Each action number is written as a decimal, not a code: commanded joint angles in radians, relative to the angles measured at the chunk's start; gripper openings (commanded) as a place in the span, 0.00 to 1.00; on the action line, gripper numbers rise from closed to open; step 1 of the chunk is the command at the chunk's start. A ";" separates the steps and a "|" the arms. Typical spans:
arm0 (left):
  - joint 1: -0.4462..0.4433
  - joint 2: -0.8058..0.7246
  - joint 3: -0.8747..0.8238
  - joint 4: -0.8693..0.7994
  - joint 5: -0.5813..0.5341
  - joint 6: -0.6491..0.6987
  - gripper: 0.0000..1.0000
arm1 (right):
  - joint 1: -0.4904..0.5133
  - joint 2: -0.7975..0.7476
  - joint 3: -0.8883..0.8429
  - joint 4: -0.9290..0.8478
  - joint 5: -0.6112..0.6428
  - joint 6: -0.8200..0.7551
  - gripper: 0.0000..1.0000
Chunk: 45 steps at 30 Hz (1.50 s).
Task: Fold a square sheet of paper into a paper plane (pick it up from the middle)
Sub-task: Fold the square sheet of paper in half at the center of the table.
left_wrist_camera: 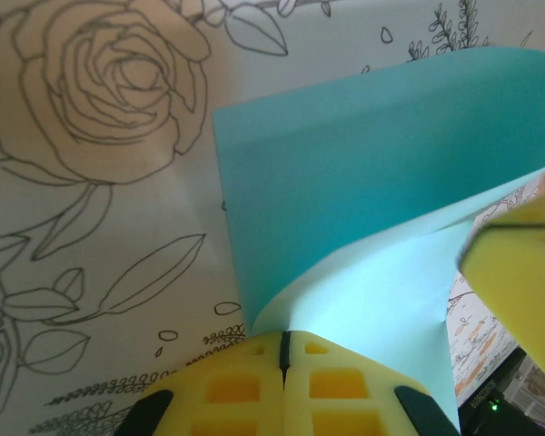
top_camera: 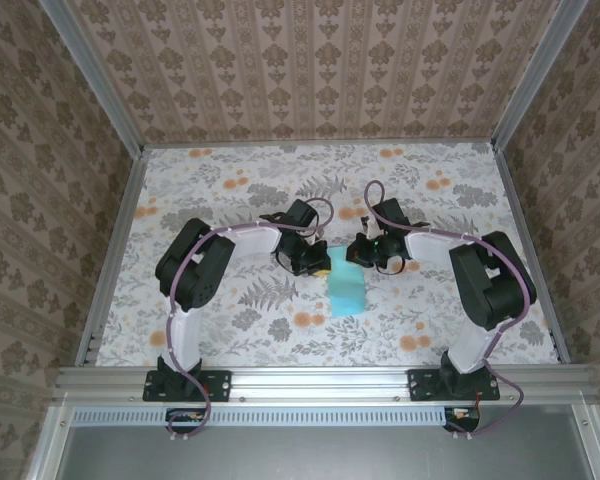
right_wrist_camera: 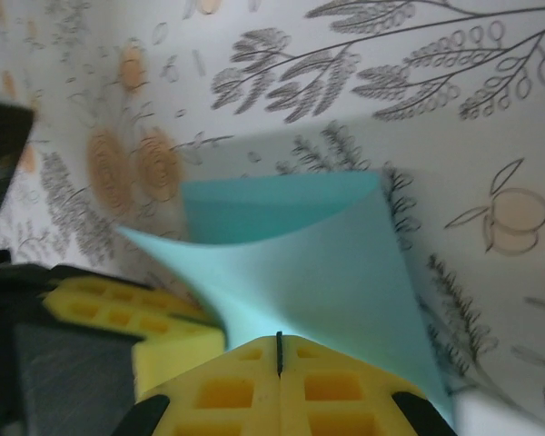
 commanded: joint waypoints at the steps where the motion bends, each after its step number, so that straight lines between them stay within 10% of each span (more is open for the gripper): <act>1: 0.006 0.089 -0.043 -0.186 -0.131 0.029 0.00 | -0.007 0.050 0.042 0.013 0.004 0.023 0.06; 45: 0.009 0.109 -0.060 -0.195 -0.136 0.043 0.00 | -0.102 -0.006 0.009 0.097 0.172 0.234 0.05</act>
